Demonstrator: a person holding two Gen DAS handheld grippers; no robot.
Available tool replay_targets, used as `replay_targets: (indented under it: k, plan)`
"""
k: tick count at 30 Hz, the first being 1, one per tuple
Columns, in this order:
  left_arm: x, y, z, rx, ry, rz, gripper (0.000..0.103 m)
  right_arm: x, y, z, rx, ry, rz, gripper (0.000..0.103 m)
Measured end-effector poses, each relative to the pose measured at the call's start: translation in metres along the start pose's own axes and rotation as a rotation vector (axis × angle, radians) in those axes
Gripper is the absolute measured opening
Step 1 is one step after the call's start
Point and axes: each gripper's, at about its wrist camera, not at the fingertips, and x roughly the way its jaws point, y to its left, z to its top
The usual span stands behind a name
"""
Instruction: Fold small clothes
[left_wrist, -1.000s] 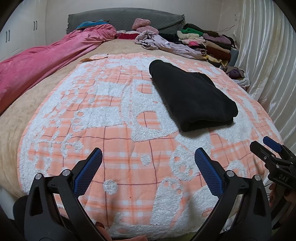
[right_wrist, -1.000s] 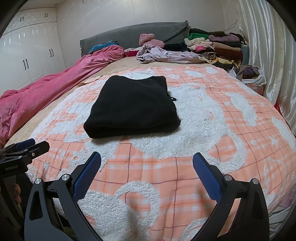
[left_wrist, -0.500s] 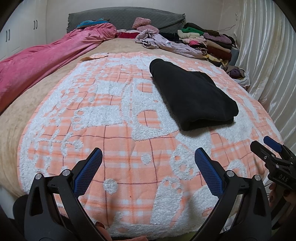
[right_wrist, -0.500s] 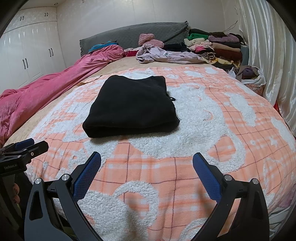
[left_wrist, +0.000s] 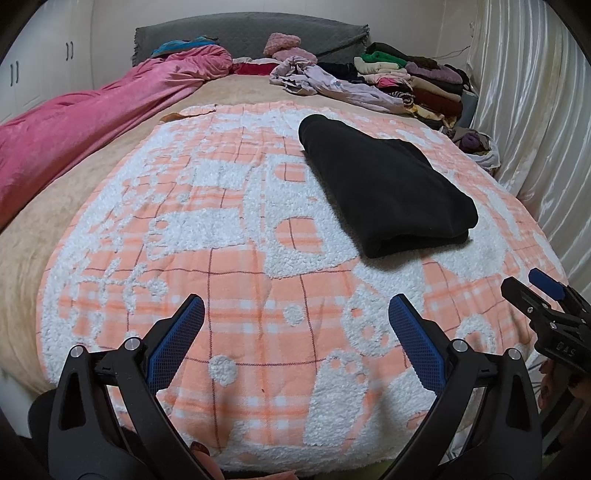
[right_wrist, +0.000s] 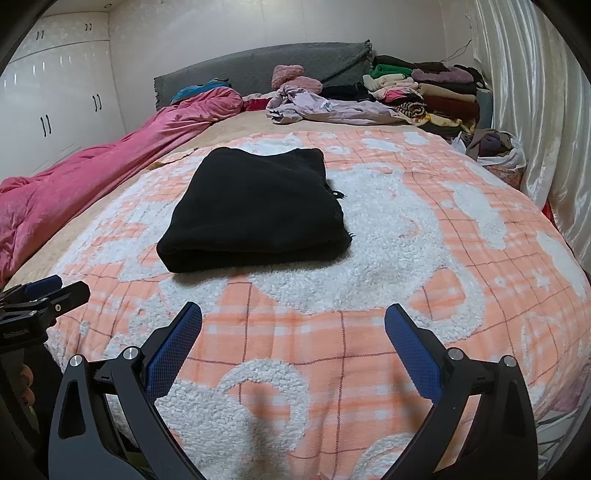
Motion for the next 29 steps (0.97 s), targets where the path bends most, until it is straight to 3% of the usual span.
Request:
replay_targets:
  k: [9,14,20,22,26,28,29]
  plan:
    - [0.004,0.003,0.0,0.004,0.023,0.011,0.093,0.007,-0.011,0.002,0.024,0.011,-0.048,0.099]
    - [0.007,0.013,0.002,-0.012,0.046,0.025,0.093,0.002,-0.045,-0.004,0.115,-0.022,-0.17,0.099]
    - [0.013,0.07,0.015,-0.153,0.032,0.073,0.093,-0.028,-0.152,-0.032,0.273,-0.069,-0.486,0.099]
    - [0.012,0.105,0.027,-0.218,0.009,0.127,0.093,-0.046,-0.204,-0.049,0.349,-0.063,-0.628,0.099]
    - [0.014,0.201,0.05,-0.359,0.003,0.279,0.093,-0.092,-0.316,-0.097,0.613,0.001,-0.837,0.099]
    - [0.017,0.242,0.059,-0.366,0.01,0.394,0.093,-0.122,-0.37,-0.128,0.706,0.035,-1.006,0.099]
    - [0.02,0.271,0.064,-0.367,0.018,0.483,0.093,-0.131,-0.388,-0.139,0.737,0.048,-1.045,0.099]
